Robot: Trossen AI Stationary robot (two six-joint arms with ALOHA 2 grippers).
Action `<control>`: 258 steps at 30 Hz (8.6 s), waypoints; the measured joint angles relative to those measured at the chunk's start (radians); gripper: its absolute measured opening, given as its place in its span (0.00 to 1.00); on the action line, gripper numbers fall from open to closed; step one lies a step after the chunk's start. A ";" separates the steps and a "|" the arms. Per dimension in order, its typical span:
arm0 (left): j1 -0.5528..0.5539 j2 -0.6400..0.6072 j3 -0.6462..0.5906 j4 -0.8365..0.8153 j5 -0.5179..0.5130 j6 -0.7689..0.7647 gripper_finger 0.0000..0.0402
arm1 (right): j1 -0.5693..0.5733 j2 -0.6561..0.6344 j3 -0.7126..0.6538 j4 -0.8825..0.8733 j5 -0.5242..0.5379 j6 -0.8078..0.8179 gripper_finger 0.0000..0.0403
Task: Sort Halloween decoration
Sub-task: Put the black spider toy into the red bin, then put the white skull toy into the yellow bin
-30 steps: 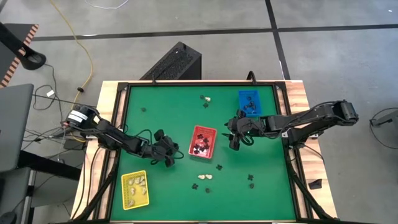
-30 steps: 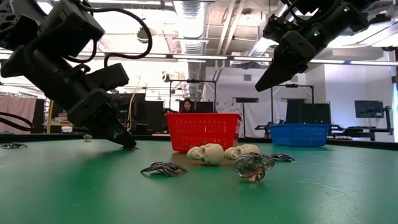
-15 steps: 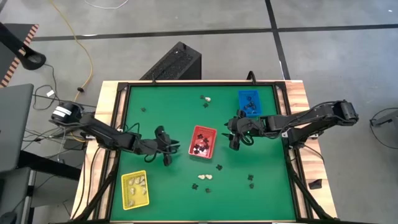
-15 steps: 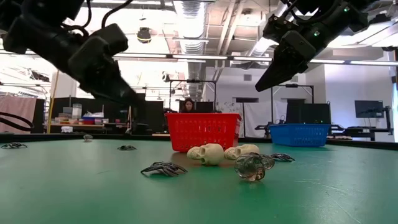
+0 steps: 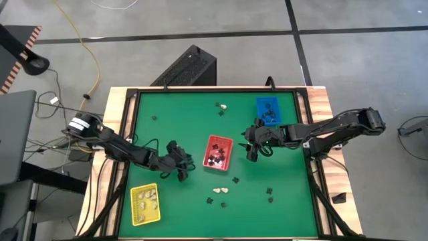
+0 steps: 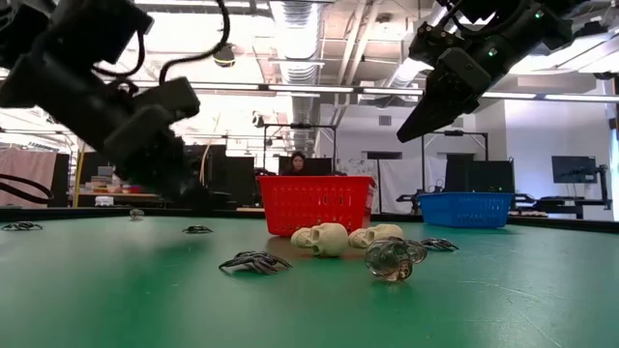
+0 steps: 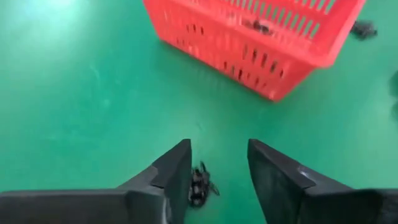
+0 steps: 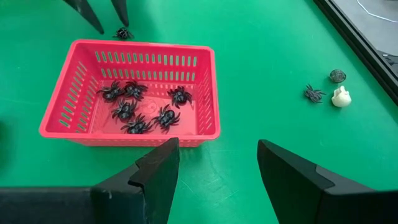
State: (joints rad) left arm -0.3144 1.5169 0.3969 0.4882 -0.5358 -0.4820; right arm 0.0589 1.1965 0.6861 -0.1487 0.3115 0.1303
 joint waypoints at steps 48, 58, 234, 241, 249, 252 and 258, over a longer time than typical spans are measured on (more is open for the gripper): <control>0.109 0.090 -0.001 0.173 0.117 0.299 0.53 | 0.000 0.000 -0.001 0.010 0.000 0.005 0.62; 0.116 0.212 -0.001 0.212 0.141 0.269 0.53 | 0.000 0.000 -0.001 0.007 0.001 0.008 0.62; 0.249 -0.231 -0.051 0.524 0.052 0.546 0.33 | -0.370 0.242 0.199 0.092 -0.139 -0.010 0.60; 0.289 -0.453 -0.212 0.489 0.110 0.551 0.30 | -0.525 0.579 0.498 -0.088 -0.158 -0.063 0.58; 0.328 -0.585 -0.242 0.435 0.127 0.669 0.26 | -0.567 0.810 0.797 -0.316 -0.183 -0.056 0.58; 0.350 -0.609 -0.242 0.420 0.155 0.702 0.25 | -0.575 0.860 0.866 -0.370 -0.184 -0.037 0.58; 0.406 -0.642 -0.241 0.418 0.240 0.710 0.23 | -0.587 0.923 0.921 -0.427 -0.224 -0.007 0.58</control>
State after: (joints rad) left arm 0.0917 0.8748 0.1555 0.9067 -0.2960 0.2283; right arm -0.5280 2.1200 1.6070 -0.5761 0.0872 0.1232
